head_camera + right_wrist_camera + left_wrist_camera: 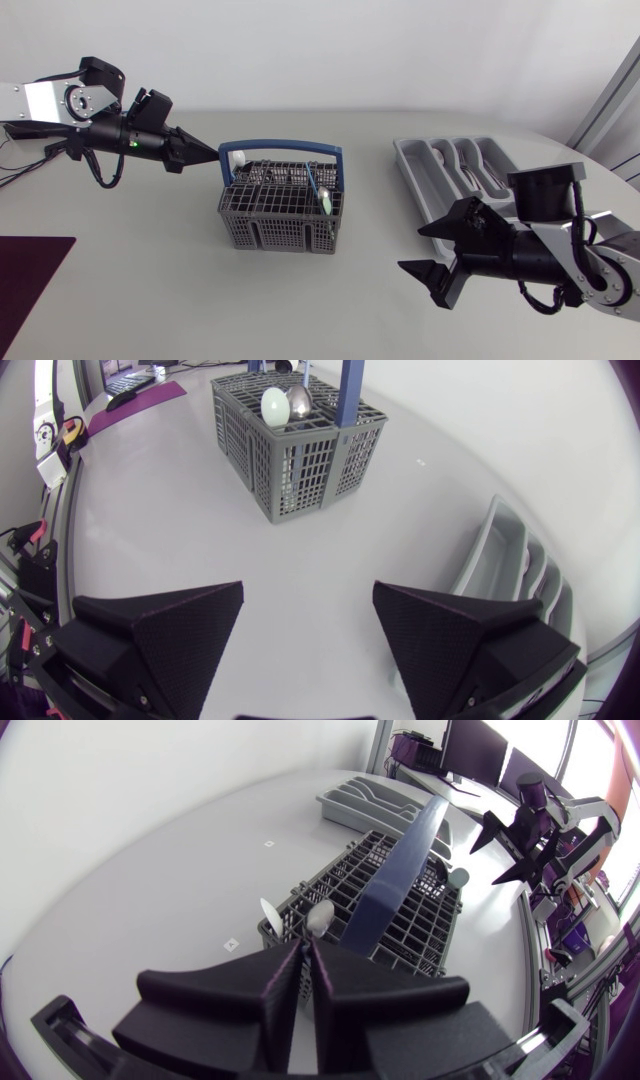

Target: Unload the cutlery basket into the drawer organizer.

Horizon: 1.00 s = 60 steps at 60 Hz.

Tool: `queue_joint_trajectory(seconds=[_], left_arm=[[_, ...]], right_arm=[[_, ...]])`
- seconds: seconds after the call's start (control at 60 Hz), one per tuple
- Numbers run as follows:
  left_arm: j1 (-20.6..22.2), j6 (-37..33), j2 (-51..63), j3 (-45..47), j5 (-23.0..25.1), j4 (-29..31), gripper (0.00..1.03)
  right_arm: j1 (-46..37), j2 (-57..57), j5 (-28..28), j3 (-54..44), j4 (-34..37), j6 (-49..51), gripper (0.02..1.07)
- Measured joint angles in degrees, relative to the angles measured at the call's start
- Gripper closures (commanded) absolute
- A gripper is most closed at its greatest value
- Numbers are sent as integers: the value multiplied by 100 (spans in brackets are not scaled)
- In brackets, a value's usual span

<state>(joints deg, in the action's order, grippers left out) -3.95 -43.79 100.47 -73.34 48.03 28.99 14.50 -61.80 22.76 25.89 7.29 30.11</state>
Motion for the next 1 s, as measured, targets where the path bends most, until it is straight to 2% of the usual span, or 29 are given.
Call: queue_joint_trajectory(seconds=[0.317,1.0], left_arm=[[4,2,7,-35,20,118,93],[-125,-44,-461,-568,125,874,93]], right_arm=[[0,31,4,-20,0,0,14],[2,205,13,-61,70,0,14]])
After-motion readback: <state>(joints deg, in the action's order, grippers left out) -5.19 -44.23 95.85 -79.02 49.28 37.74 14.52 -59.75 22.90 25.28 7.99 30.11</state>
